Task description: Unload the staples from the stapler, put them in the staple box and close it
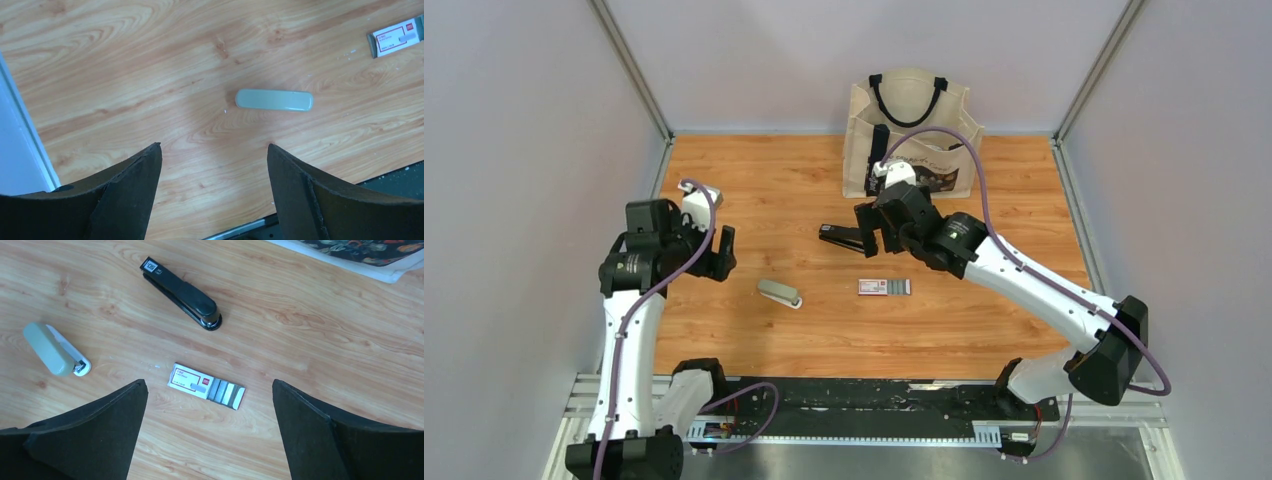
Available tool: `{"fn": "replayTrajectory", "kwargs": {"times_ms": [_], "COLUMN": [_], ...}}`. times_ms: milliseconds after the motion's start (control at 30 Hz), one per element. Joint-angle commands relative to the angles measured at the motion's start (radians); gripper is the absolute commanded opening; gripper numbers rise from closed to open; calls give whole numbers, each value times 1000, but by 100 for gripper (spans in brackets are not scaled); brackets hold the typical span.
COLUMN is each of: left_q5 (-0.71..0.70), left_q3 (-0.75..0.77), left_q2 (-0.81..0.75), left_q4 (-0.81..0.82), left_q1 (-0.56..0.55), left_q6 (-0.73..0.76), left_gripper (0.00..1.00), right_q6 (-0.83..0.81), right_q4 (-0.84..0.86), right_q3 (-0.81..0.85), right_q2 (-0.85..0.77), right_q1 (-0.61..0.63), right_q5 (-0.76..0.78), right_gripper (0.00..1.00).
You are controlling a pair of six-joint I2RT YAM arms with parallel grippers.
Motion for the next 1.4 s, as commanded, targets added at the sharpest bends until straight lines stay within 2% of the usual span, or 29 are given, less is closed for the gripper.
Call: {"fn": "replayTrajectory", "kwargs": {"times_ms": [0, 167, 333, 400, 533, 667, 767, 1033, 1333, 1367], "left_q5": [52, 90, 205, 249, 303, 378, 379, 394, 383, 376], "left_q3": [-53, -88, -106, -99, -117, -119, -114, -109, -114, -114], "left_q2": [43, 43, 66, 95, 94, 89, 92, 99, 80, 76], "left_q4": [52, 81, 84, 64, 30, -55, -71, -96, -85, -79], "left_q1": [-2, 15, 145, 202, 283, 347, 383, 426, 429, 431], "left_q6": [-41, -42, -49, -24, 25, 129, 135, 149, 148, 137], "left_gripper": [86, 86, 86, 86, 87, 87, 87, 87, 88, 87], "right_q6": [-37, -130, -250, -291, -316, -351, -364, -393, -394, -391], "right_q4": [73, 113, 117, 93, 76, 119, 131, 114, 114, 117], "right_q3": [-34, -17, 75, 148, 271, 348, 388, 498, 504, 503], "right_q2": [0, 78, 236, 331, 471, 584, 624, 757, 805, 805], "right_q1": [16, 87, 188, 223, 253, 263, 263, 263, 251, 251], "right_q5": [-90, -166, -192, -224, -285, -360, -388, -400, -402, -400], "right_gripper": [100, 100, 100, 97, 92, 92, 92, 88, 74, 70]}}
